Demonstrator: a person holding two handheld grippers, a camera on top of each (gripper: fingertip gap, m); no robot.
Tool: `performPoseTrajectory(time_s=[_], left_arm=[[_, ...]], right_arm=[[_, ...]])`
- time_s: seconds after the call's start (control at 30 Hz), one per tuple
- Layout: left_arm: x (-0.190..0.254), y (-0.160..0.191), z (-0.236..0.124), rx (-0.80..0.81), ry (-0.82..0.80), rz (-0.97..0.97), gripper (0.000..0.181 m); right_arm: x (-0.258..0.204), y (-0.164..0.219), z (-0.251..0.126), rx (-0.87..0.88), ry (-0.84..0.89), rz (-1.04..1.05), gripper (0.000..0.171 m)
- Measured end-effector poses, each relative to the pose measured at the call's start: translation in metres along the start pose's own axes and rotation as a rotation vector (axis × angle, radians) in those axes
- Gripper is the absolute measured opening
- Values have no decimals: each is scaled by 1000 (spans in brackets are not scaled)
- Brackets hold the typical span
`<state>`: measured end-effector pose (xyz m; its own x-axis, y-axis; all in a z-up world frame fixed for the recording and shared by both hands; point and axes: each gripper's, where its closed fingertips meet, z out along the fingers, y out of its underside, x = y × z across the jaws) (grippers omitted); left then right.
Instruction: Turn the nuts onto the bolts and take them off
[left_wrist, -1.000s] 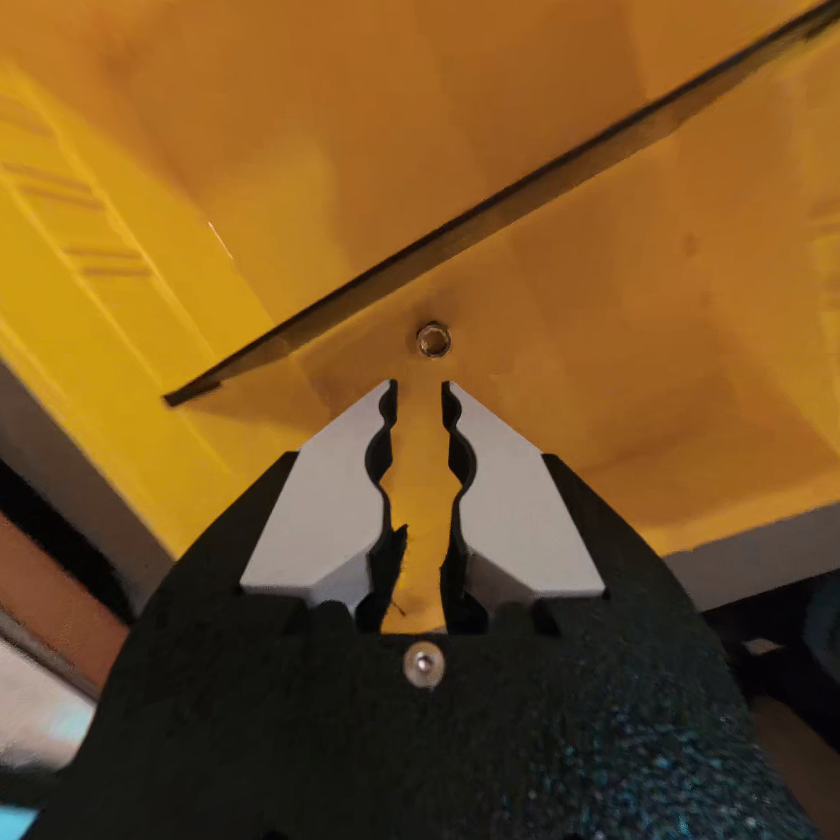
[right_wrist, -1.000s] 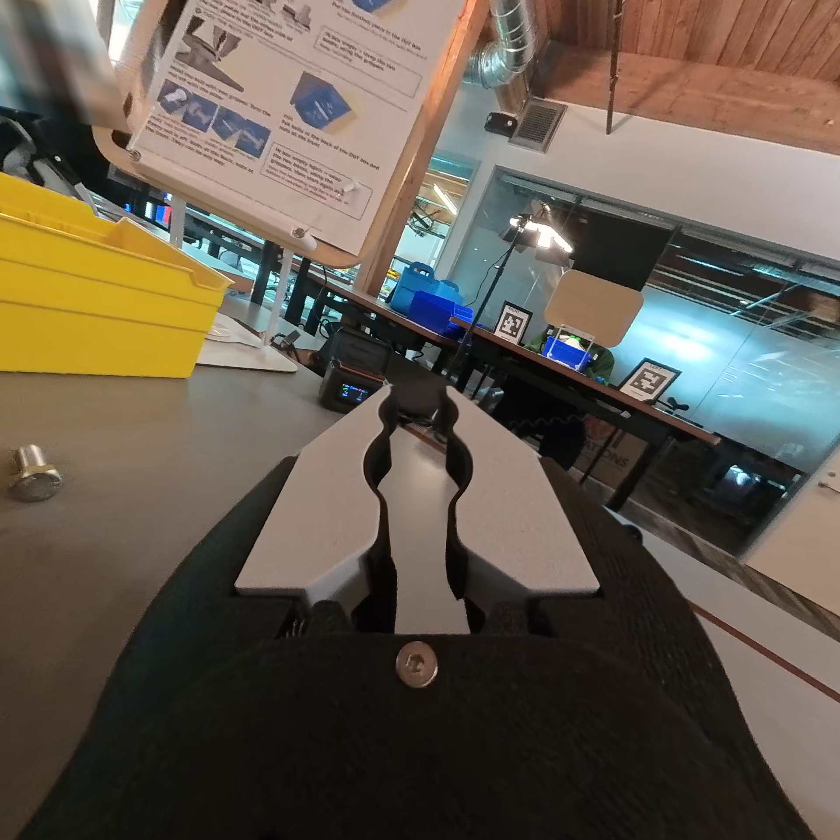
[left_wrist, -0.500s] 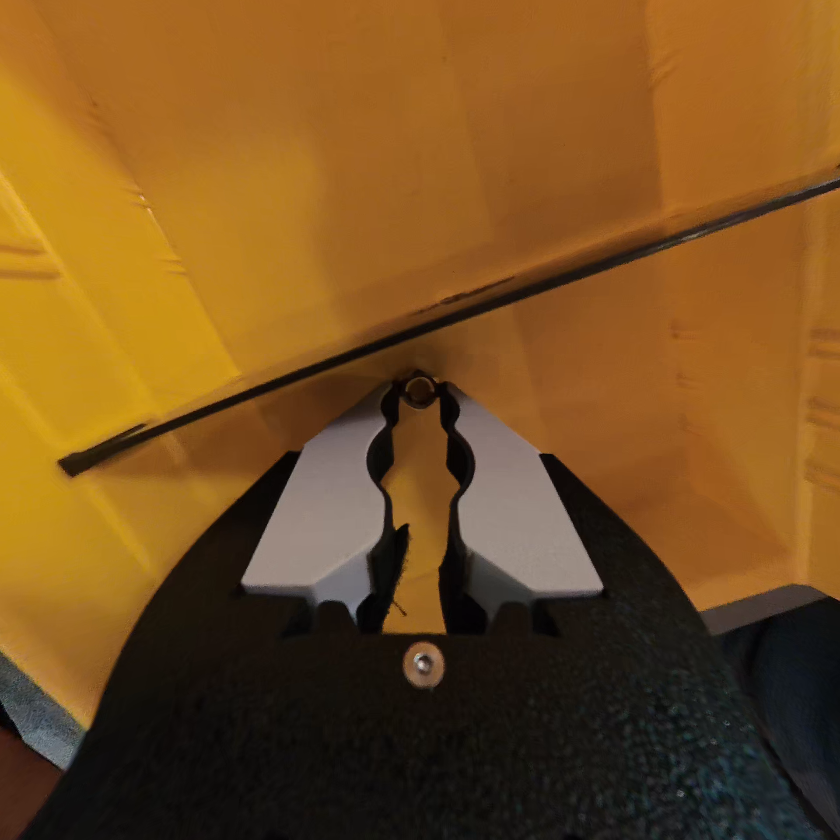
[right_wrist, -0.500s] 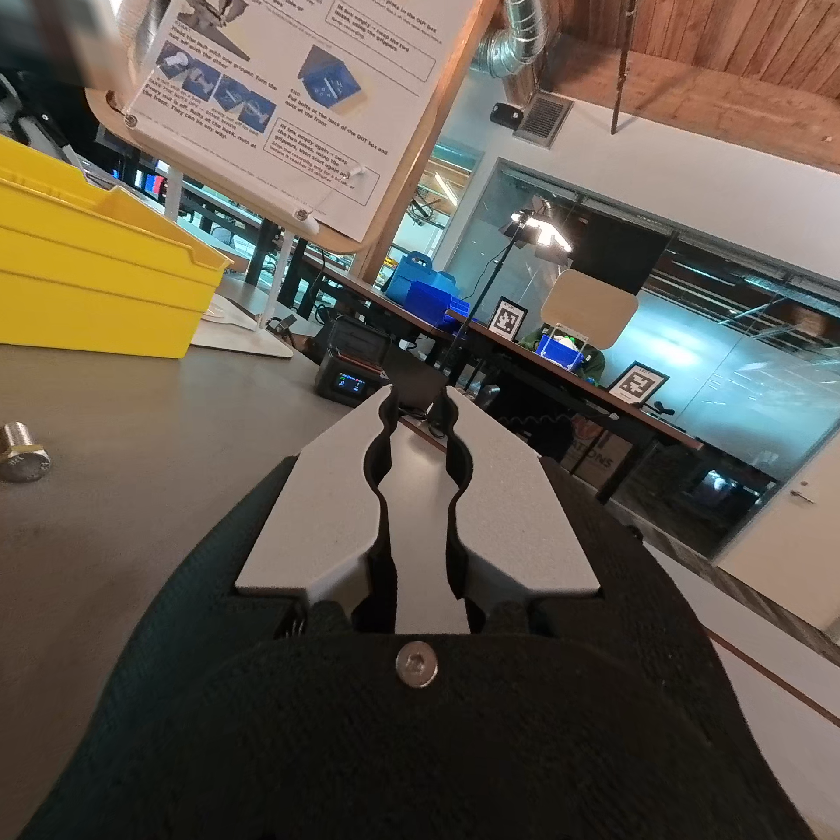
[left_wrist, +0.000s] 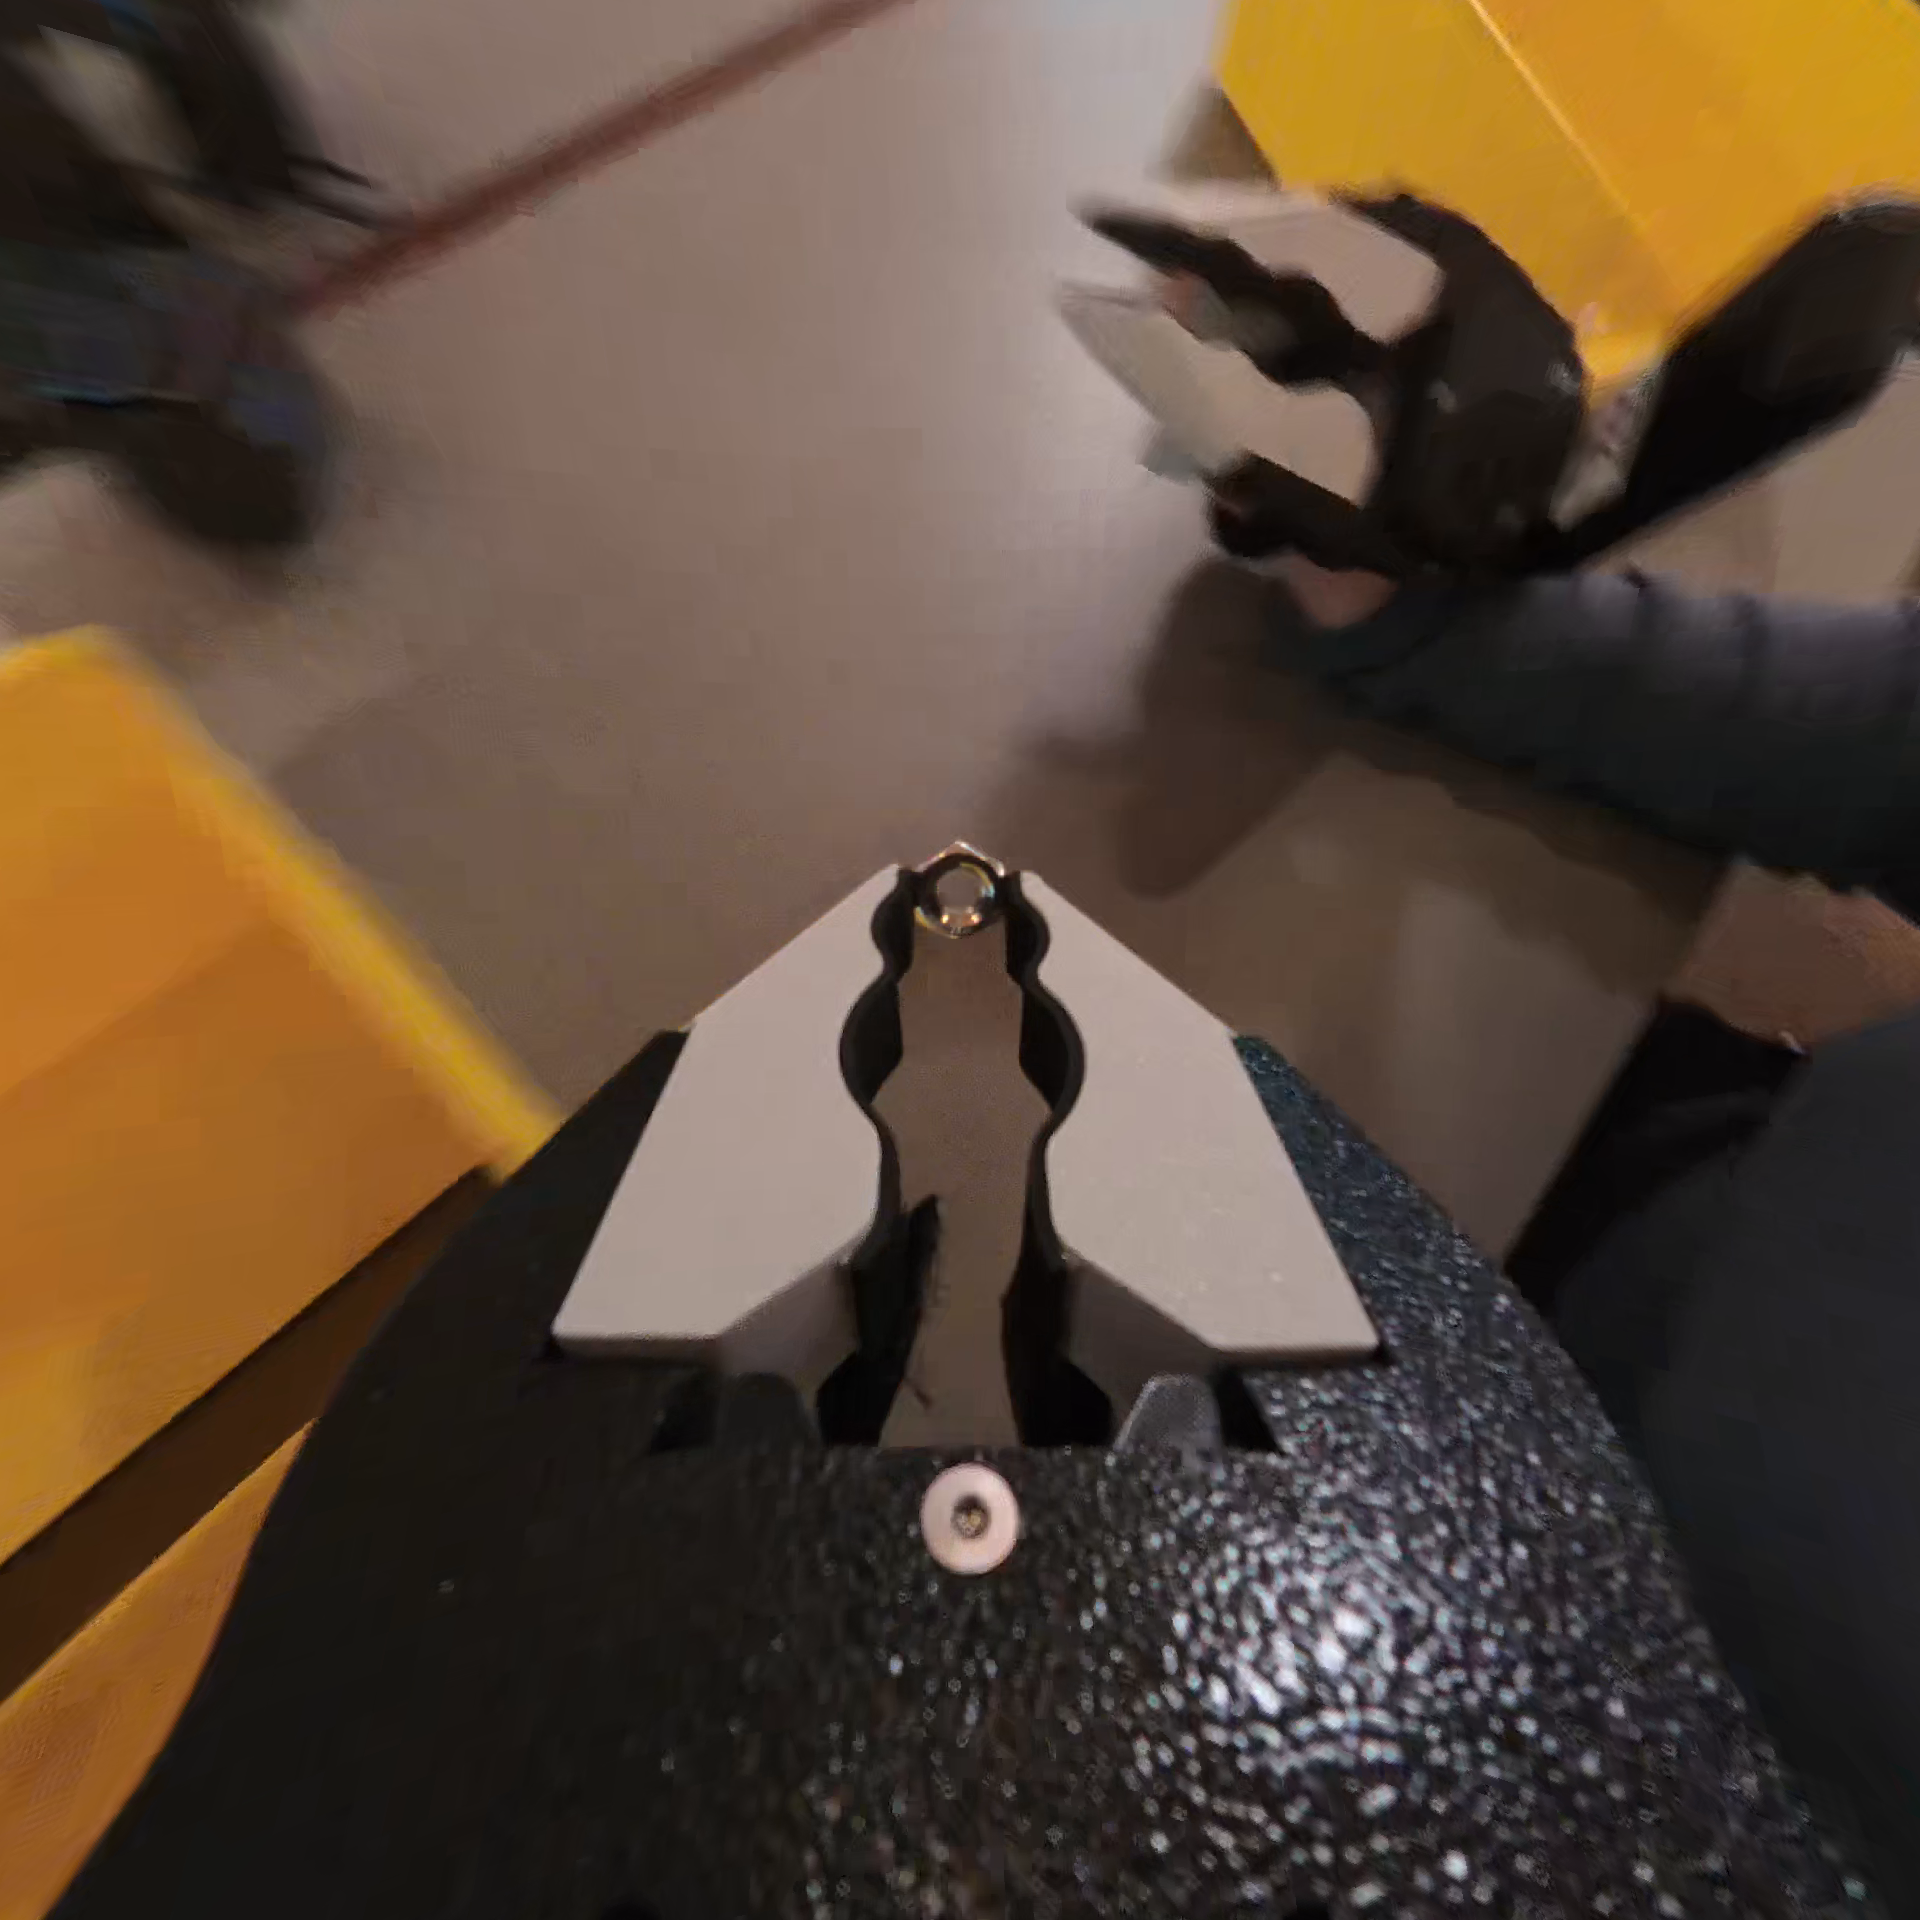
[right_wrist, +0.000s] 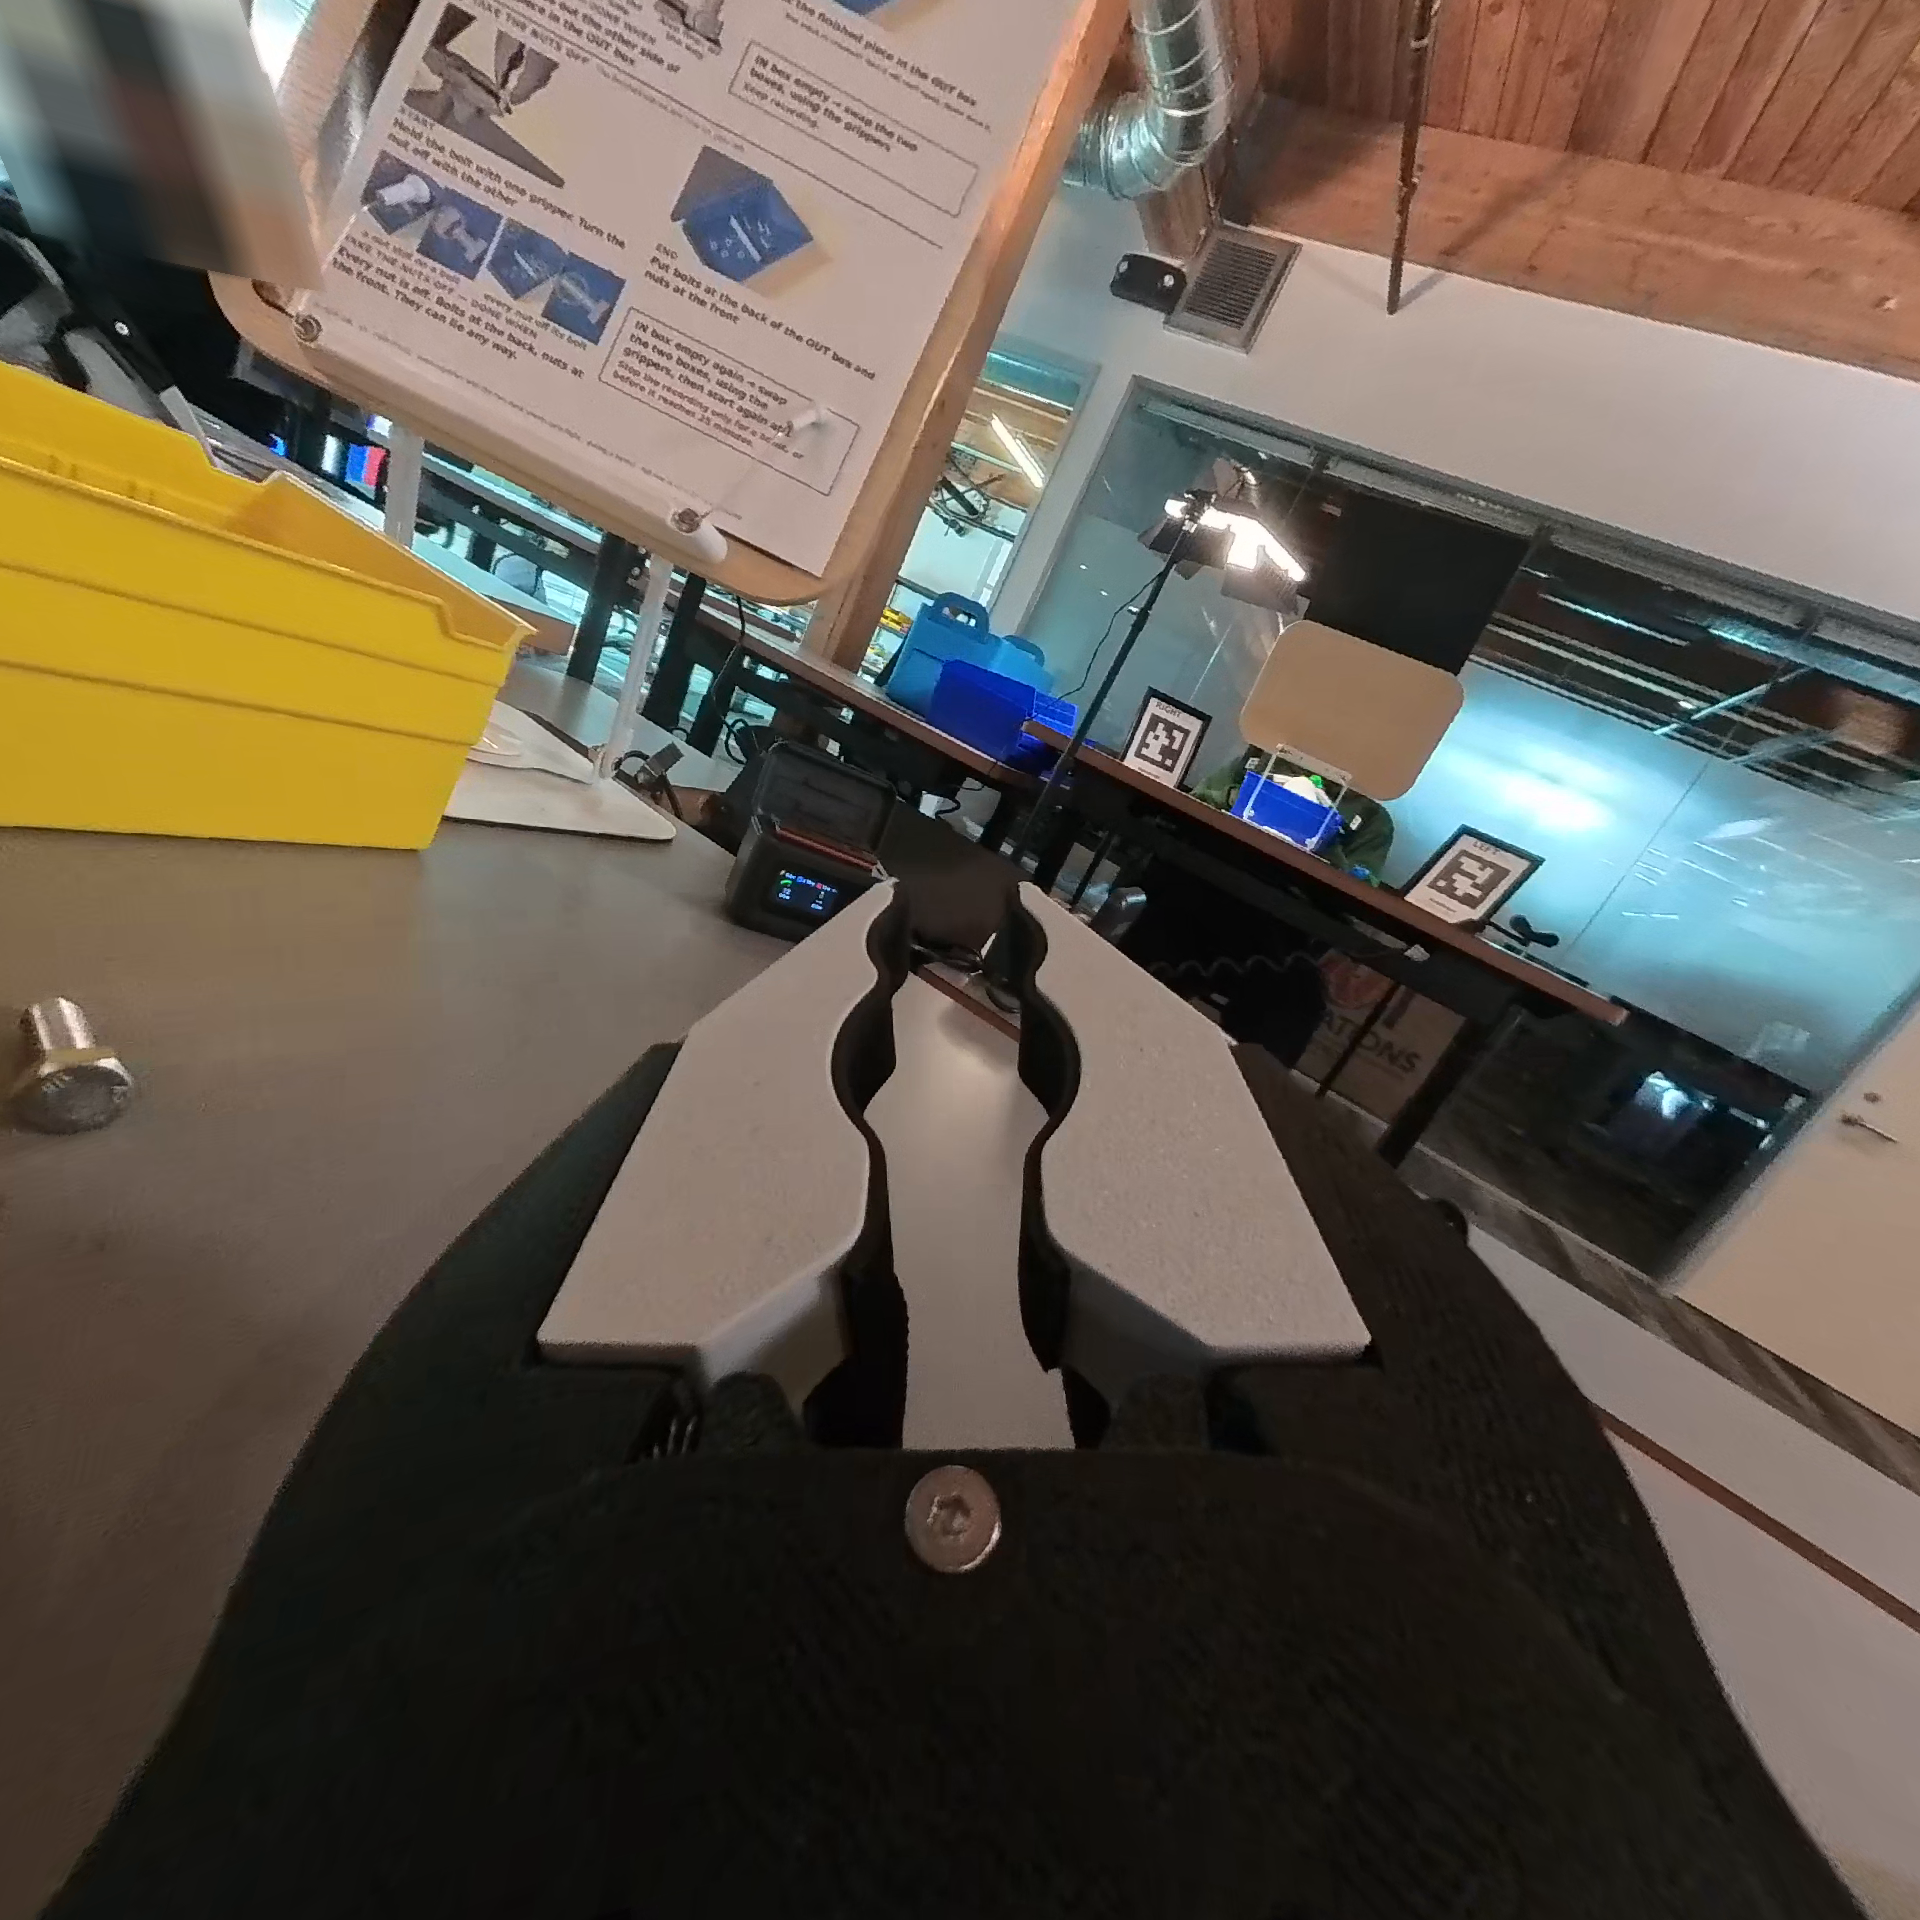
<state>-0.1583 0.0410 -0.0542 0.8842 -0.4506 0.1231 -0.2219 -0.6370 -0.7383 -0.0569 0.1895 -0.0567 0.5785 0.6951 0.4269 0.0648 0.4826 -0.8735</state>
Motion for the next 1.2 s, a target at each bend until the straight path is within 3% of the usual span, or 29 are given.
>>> performPoseTrajectory(time_s=[0.1,0.23,0.43,0.6,0.63,0.7,0.87,1.0,1.1,1.2], left_arm=[[31,16,69,-174,111,41,15],[31,13,126,-254,117,4,15],[27,4,169,-349,54,32,15],[34,-4,185,-296,111,42,16],[32,-6,185,-273,103,35,28],[31,-14,180,-192,100,13,47],[13,-48,123,164,-9,-64,44],[4,-44,64,409,-138,-90,39],[9,-28,36,497,-198,-104,38],[14,-12,15,585,-233,-109,35]], right_arm=[[3,0,-1,4,3,24,17],[6,0,-2,15,4,59,17],[7,1,-3,8,-18,126,15],[16,12,-3,-52,26,163,14],[20,14,-3,-68,48,166,14],[23,16,-3,-81,65,164,14],[9,14,-1,-97,18,76,14],[-39,20,1,-180,-205,-28,13],[-80,21,-2,-224,-380,-133,11],[-131,16,-10,-333,-645,30,18]])
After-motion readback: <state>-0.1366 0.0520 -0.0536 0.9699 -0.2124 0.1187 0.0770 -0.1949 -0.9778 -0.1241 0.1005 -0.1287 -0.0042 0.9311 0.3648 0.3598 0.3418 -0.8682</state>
